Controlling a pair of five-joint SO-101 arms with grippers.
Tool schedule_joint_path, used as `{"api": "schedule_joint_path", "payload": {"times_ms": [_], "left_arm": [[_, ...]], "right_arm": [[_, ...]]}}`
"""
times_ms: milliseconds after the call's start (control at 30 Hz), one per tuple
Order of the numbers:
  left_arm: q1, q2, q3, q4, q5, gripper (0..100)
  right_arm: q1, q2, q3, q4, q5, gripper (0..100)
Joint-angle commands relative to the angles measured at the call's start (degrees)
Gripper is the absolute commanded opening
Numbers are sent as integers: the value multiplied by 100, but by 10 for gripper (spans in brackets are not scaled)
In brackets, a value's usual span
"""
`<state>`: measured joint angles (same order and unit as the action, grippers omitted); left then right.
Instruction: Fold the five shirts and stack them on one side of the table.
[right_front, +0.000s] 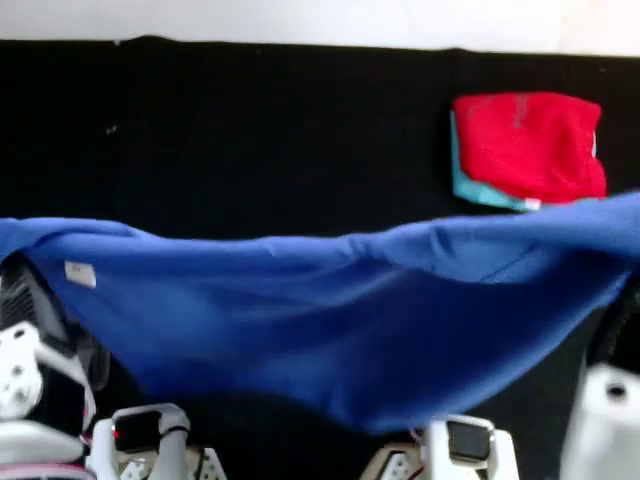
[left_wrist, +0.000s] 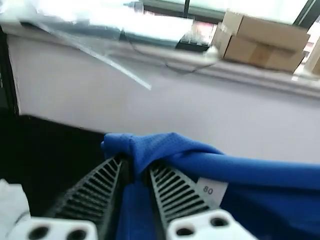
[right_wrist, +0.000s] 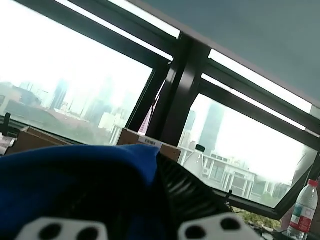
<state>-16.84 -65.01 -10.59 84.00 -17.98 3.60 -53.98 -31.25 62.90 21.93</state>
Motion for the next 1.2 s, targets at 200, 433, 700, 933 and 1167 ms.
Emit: {"api": "schedule_joint_path", "payload": {"times_ms": [200,433,700,933,1167], "left_arm": [[-57,1429,2316,-1670,44,8],[-66,3486,1886,-3059,26,8],[-57,6308,-295,-3077,18,8],[-66,8101,-1191,-3059,18,8],[-66,9112,-1376,-3059,18,8]], "right_arm": [[-224,1499,2404,-1156,26,5],[-611,3495,2580,-2519,53,5],[-673,5938,462,-2501,44,5],[-840,6914,119,-1780,44,5],[-901,7864,136,-1402,35,5]]}}
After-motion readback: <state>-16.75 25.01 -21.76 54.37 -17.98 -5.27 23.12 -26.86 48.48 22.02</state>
